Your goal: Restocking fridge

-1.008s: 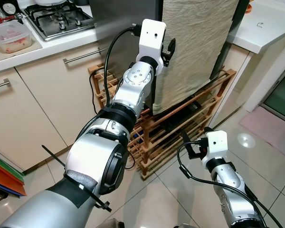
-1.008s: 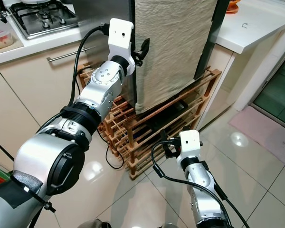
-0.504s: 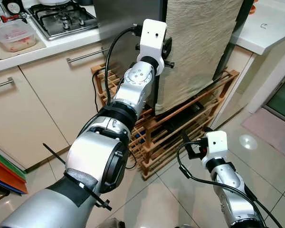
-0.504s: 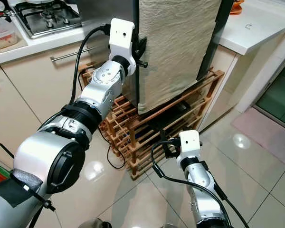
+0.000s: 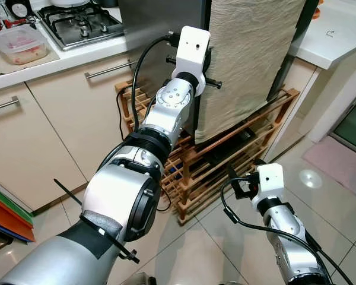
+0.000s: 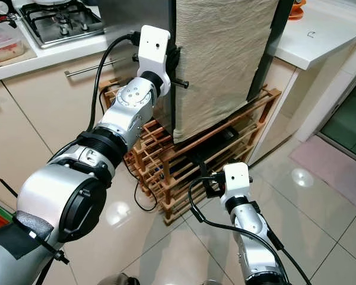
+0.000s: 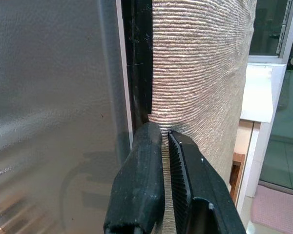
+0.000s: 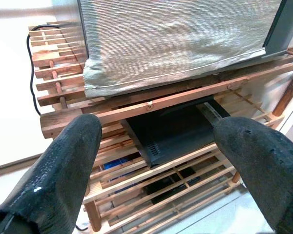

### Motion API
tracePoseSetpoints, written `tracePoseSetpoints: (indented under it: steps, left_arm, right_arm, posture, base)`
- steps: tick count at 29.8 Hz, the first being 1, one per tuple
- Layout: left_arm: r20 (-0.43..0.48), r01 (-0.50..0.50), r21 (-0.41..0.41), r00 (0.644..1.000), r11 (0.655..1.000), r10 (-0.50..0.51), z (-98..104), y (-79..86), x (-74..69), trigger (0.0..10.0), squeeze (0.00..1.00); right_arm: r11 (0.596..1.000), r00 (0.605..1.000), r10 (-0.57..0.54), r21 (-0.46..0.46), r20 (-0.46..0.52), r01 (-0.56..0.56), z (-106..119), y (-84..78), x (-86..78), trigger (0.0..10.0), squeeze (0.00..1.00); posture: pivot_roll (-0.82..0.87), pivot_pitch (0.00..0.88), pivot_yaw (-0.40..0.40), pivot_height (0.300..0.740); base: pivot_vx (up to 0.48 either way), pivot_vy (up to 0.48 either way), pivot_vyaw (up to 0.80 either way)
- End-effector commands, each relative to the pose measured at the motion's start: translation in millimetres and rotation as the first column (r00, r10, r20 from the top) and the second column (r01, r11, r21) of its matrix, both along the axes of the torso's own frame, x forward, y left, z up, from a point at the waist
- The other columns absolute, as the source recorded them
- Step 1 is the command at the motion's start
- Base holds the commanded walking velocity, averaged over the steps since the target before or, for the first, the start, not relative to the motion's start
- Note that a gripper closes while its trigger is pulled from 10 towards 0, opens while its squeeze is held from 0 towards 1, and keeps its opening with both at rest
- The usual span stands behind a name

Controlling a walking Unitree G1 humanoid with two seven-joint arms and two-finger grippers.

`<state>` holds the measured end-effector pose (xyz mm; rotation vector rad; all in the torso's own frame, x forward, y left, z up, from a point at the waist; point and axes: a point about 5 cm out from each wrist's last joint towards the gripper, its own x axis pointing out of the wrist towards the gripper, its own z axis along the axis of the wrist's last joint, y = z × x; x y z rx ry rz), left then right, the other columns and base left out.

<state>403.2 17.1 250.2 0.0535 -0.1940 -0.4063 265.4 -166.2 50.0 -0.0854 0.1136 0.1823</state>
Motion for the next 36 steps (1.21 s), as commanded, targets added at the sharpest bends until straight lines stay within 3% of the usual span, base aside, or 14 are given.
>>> tracePoseSetpoints:
  steps: [1, 3, 13, 25, 29, 36]
  left_arm:
    - [-0.036, 0.014, 0.046, 0.999, 0.999, -0.012, -9, -5.5, -1.6, 10.0, 0.00]
    - [-0.033, 0.006, 0.040, 0.999, 0.999, -0.005, -9, -4.3, -1.2, 10.0, 1.00]
    - [-0.027, 0.011, 0.042, 1.000, 0.999, -0.010, -10, -3.8, -1.6, 10.0, 1.00]
    - [-0.070, 0.072, 0.011, 0.995, 0.997, -0.071, -34, -2.3, -10.8, 10.0, 1.00]
    - [-0.078, 0.069, 0.013, 0.995, 0.998, -0.068, -44, 4.9, -15.0, 10.0, 1.00]
    - [-0.119, 0.047, -0.021, 0.992, 0.999, -0.049, -73, 32.0, -26.2, 10.0, 1.00]
  right_arm:
    - [1.000, 1.000, 0.013, -0.010, -0.014, -0.013, -2, 0.3, -1.1, 10.0, 0.00]
    - [1.000, 1.000, 0.013, -0.010, -0.014, -0.014, -2, 0.1, -1.2, 10.0, 0.00]
    - [1.000, 1.000, 0.016, -0.012, -0.015, -0.016, -2, 0.4, -0.9, 10.0, 0.00]
    - [1.000, 1.000, 0.017, -0.006, -0.020, -0.017, -3, 1.9, -2.2, 10.0, 0.00]
    - [1.000, 1.000, 0.020, -0.003, -0.016, -0.020, -2, 4.0, -0.5, 10.0, 0.00]
    - [1.000, 1.000, 0.003, 0.007, -0.006, -0.003, 0, 2.7, 0.5, 10.0, 0.00]
  posture:
    - [-0.13, 0.015, 0.047, 0.740]
    - [-0.13, 0.014, 0.046, 0.740]
    - [-0.13, 0.017, 0.044, 0.740]
    - [-0.11, 0.029, 0.036, 0.740]
    - [-0.10, 0.036, 0.038, 0.740]
    - [-0.09, 0.044, 0.040, 0.740]
  base:
    - [0.000, 0.000, 0.00]
    - [0.000, 0.000, 0.00]
    - [0.000, 0.000, 0.00]
    - [0.000, 0.000, 0.00]
    - [0.000, 0.000, 0.00]
    - [0.000, 0.000, 0.00]
